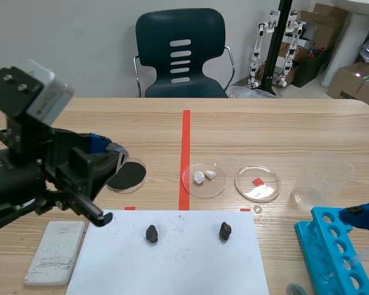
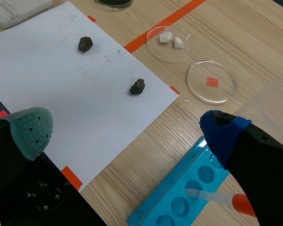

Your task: Lower the mineral onto the iron filings and hold still

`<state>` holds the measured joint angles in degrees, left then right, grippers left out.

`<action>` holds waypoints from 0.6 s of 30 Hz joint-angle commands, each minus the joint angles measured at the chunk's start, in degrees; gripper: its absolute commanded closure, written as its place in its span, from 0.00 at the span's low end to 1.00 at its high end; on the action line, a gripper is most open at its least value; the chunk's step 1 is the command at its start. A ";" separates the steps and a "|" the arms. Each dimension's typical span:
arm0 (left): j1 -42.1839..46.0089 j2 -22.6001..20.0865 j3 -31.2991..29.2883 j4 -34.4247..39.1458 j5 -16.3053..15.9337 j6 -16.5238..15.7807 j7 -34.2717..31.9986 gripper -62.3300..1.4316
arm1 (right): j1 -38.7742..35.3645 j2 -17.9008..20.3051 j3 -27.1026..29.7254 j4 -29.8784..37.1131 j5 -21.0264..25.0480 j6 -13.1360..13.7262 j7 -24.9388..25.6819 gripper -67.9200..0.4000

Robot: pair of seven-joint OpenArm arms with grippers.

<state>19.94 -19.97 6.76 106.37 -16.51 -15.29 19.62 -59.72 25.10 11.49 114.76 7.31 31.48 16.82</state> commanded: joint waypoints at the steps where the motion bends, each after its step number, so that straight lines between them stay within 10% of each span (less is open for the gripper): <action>1: -3.72 2.80 0.52 -2.91 -0.39 2.23 2.56 0.77 | -0.11 0.00 -0.20 0.79 0.61 -0.04 1.07 0.00; 11: -25.20 12.17 7.04 -24.63 -0.31 25.07 14.86 0.77 | -0.11 0.00 -0.20 0.79 0.61 -0.04 1.07 0.00; 18: -35.50 14.71 7.43 -36.44 0.13 28.96 20.74 0.77 | -0.11 0.00 -0.20 0.79 0.61 -0.04 1.07 0.00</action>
<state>-14.79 -5.17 14.61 68.62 -16.51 13.17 40.60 -59.72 25.10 11.49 114.76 7.31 31.46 16.82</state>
